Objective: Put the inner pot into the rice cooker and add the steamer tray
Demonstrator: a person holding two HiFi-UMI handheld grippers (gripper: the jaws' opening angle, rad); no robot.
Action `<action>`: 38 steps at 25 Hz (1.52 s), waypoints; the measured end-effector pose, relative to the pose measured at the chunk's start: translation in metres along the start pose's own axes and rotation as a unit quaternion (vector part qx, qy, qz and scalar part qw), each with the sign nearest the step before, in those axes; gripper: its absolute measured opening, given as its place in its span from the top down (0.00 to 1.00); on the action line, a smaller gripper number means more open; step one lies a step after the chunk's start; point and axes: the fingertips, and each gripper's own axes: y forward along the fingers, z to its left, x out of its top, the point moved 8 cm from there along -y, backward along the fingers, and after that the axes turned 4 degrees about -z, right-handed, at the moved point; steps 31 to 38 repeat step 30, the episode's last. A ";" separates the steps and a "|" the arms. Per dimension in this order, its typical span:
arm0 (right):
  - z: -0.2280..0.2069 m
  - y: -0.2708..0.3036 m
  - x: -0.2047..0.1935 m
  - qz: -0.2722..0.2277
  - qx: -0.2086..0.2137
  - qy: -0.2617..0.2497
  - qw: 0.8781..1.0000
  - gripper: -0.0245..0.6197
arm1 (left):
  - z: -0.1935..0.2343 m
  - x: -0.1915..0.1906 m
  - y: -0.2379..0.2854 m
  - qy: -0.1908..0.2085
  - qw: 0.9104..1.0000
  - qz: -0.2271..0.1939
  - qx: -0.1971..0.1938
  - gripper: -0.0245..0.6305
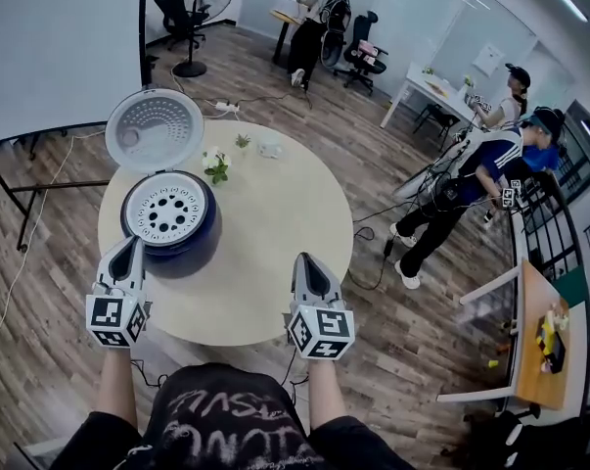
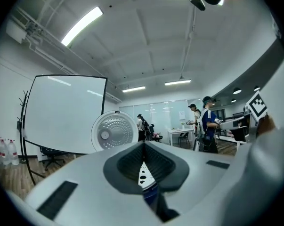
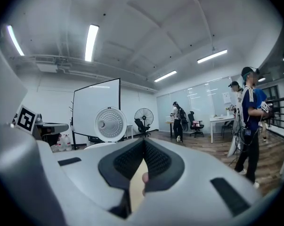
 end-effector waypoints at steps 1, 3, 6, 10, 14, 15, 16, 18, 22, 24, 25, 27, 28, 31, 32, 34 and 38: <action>-0.001 -0.001 -0.001 0.001 0.000 -0.001 1.000 0.95 | -0.001 -0.001 -0.001 0.005 1.000 0.000 0.000 0.94; -0.003 -0.002 -0.002 0.002 -0.001 -0.007 1.000 0.95 | -0.002 -0.001 -0.001 0.004 1.000 0.000 -0.002 0.94; -0.007 -0.006 -0.002 0.004 -0.005 -0.015 1.000 0.96 | 0.000 0.000 -0.002 0.007 1.000 0.001 0.001 0.94; -0.010 -0.006 -0.001 0.004 -0.013 -0.013 1.000 0.96 | 0.004 0.002 -0.004 0.013 1.000 -0.002 0.005 0.94; -0.014 -0.010 -0.004 0.007 -0.012 -0.016 1.000 0.96 | 0.001 0.003 -0.008 0.018 1.000 -0.004 0.007 0.94; -0.015 -0.011 -0.005 0.007 -0.013 -0.016 1.000 0.96 | 0.001 0.003 -0.009 0.016 1.000 -0.004 0.007 0.94; -0.015 -0.011 -0.006 0.008 -0.013 -0.015 1.000 0.96 | 0.002 0.002 -0.010 0.013 1.000 -0.004 0.009 0.94; -0.016 -0.010 -0.009 0.012 -0.013 -0.016 1.000 0.96 | 0.004 0.001 -0.010 0.010 1.000 -0.004 0.011 0.94; -0.016 -0.008 -0.011 0.016 -0.013 -0.021 1.000 0.96 | 0.007 0.000 -0.011 0.006 1.000 -0.003 0.013 0.94; -0.015 -0.007 -0.010 0.015 -0.012 -0.023 1.000 0.96 | 0.010 0.000 -0.012 0.002 1.000 -0.007 0.015 0.94; -0.014 -0.006 -0.010 0.014 -0.011 -0.023 1.000 0.96 | 0.012 0.001 -0.013 0.001 1.000 -0.010 0.016 0.94; -0.014 -0.004 -0.009 0.012 -0.011 -0.024 1.000 0.96 | 0.015 0.003 -0.012 0.000 1.000 -0.012 0.017 0.94; -0.015 -0.004 -0.008 0.012 -0.011 -0.025 1.000 0.96 | 0.016 0.004 -0.012 -0.001 1.000 -0.012 0.017 0.94; -0.016 -0.003 -0.007 0.011 -0.012 -0.026 1.000 0.96 | 0.017 0.005 -0.011 0.000 1.000 -0.011 0.017 0.94; -0.016 -0.003 -0.007 0.011 -0.012 -0.026 1.000 0.96 | 0.017 0.005 -0.011 0.000 1.000 -0.011 0.017 0.94; -0.016 -0.003 -0.007 0.011 -0.012 -0.026 1.000 0.96 | 0.017 0.005 -0.011 0.000 1.000 -0.011 0.017 0.94; -0.016 -0.003 -0.007 0.011 -0.012 -0.026 1.000 0.96 | 0.017 0.005 -0.011 0.000 1.000 -0.011 0.017 0.94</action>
